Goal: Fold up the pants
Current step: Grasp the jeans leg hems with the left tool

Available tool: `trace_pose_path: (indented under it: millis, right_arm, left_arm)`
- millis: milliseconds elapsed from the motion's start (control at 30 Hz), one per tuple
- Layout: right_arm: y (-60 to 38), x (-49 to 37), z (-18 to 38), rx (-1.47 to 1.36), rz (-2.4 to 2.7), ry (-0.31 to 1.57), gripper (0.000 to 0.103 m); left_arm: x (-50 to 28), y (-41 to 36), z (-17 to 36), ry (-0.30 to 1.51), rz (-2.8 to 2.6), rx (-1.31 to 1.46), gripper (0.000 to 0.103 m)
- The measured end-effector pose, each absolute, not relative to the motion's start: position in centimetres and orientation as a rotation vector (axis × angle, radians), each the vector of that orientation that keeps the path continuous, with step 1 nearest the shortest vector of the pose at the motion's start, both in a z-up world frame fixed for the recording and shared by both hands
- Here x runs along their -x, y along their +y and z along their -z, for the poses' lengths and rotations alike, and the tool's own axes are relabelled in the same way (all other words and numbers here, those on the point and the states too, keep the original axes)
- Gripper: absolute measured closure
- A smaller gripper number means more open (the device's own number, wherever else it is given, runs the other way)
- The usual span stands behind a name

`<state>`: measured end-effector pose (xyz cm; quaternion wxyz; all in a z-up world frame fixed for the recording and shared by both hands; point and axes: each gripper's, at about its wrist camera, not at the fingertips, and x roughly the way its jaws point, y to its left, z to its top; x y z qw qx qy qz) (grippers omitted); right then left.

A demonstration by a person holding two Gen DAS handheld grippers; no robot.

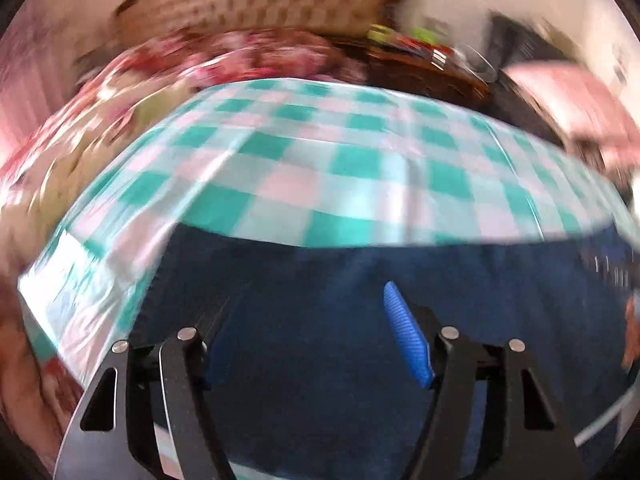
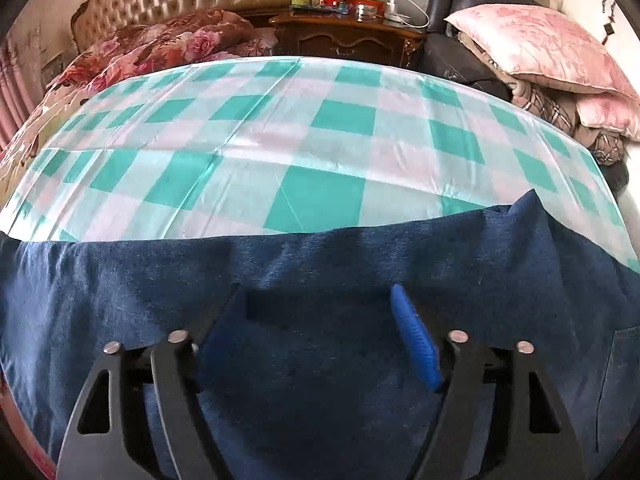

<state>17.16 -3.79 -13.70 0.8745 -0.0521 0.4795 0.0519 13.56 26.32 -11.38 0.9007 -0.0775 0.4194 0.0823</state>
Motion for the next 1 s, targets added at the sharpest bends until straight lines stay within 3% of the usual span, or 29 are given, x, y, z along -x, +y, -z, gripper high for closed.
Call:
trace_pose_path:
  millis: [100, 133, 267, 500, 633, 1000]
  right_arm:
    - [-3.7, -16.8, 13.6, 0.114, -0.091, 0.998, 0.031]
    - [-3.5, -16.5, 13.3, 0.110, -0.084, 0.999, 0.041]
    - [0.1, -14.9, 12.4, 0.106, -0.195, 0.992, 0.053]
    - [8.9, -10.7, 11.9, 0.176, -0.376, 0.981, 0.054]
    - [9.3, -9.9, 12.9, 0.188, -0.369, 1.010, 0.054]
    - [9.0, -9.5, 13.5, 0.214, -0.356, 1.008, 0.053]
  left_arm:
    - [-8.9, 33.1, 11.4, 0.816, -0.276, 0.424, 0.035]
    - [-7.2, 34.5, 11.5, 0.801, -0.295, 0.486, 0.036]
    - [-0.4, 39.6, 13.2, 0.788, -0.285, 0.753, 0.036]
    - [0.0, 40.8, 15.0, 0.771, -0.177, 0.981, 0.042]
    - [-0.9, 40.7, 16.7, 0.821, -0.130, 1.084, 0.051]
    - [-3.1, 41.3, 17.7, 0.877, -0.146, 1.148, 0.059]
